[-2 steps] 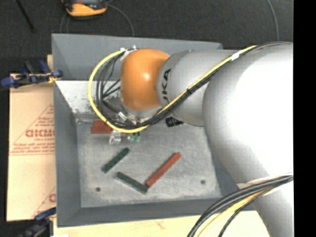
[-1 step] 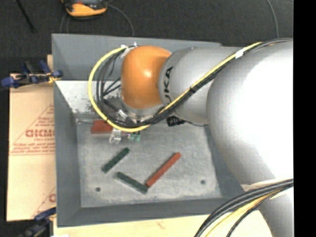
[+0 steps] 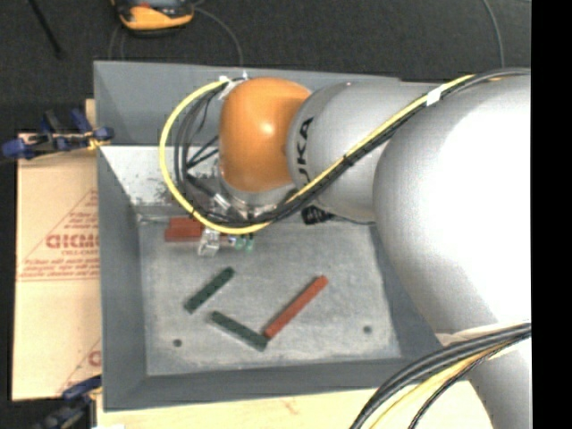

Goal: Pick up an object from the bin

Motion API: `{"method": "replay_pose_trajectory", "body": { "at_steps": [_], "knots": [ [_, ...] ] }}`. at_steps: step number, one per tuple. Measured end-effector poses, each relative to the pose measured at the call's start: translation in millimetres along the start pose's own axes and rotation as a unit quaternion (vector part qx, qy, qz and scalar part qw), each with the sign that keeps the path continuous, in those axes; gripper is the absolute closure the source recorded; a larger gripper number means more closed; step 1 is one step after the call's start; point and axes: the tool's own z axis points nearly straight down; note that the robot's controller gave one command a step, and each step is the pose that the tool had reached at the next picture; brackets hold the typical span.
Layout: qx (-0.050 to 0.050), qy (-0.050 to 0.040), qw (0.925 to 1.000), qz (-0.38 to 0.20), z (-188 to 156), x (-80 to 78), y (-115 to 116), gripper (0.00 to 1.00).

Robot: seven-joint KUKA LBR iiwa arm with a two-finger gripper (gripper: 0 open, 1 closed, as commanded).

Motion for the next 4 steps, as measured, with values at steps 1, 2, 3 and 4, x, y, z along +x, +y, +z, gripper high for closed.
{"method": "replay_pose_trajectory", "body": {
  "at_steps": [1,2,3,4],
  "knots": [
    [0.001,-0.0043,0.9977,-0.067,-32.8,32.4,-7.2,1.0],
    [0.0,-0.0018,0.9997,-0.026,-69.7,14.9,0.0,0.0],
    [0.0,-0.0006,0.9997,-0.026,-68.6,15.6,-0.2,0.0],
    [0.001,-0.0029,0.9988,-0.05,-13.7,55.9,-26.7,0.0]
  ]
}}
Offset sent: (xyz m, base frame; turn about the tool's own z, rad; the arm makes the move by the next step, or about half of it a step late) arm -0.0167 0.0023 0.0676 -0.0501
